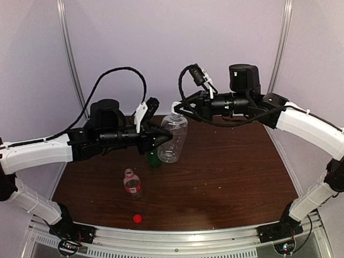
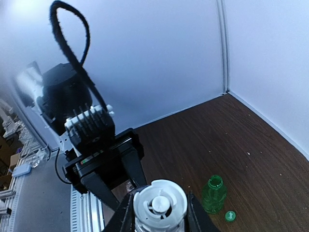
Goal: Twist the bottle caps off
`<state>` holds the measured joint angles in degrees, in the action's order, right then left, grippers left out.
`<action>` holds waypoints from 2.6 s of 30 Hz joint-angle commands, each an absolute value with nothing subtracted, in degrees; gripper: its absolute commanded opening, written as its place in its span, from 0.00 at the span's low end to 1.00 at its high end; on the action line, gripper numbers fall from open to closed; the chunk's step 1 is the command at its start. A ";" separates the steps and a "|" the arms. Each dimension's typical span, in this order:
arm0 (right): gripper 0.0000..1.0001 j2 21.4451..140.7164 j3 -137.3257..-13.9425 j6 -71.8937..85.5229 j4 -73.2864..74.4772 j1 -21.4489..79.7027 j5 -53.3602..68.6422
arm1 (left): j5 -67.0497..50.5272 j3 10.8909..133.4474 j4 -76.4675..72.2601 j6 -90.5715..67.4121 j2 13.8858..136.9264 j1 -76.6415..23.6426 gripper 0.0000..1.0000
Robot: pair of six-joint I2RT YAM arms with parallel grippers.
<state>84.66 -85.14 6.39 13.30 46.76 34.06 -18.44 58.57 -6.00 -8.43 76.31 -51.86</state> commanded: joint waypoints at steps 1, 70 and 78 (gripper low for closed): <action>0.16 86.56 -87.28 -3.53 13.20 45.14 58.45 | -28.63 57.67 -11.52 -6.93 72.96 -52.12 0.04; 0.20 83.53 -88.13 15.96 15.91 53.61 16.53 | -19.76 58.73 -13.01 -9.14 76.30 -52.12 0.04; 0.13 84.07 -87.92 5.88 14.73 52.25 29.73 | -22.36 57.99 -13.26 -8.53 75.32 -52.12 0.04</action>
<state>84.14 -87.74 12.78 17.26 52.75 18.59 -20.56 57.56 -9.65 -9.04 76.75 -51.86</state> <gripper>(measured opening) 0.320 0.261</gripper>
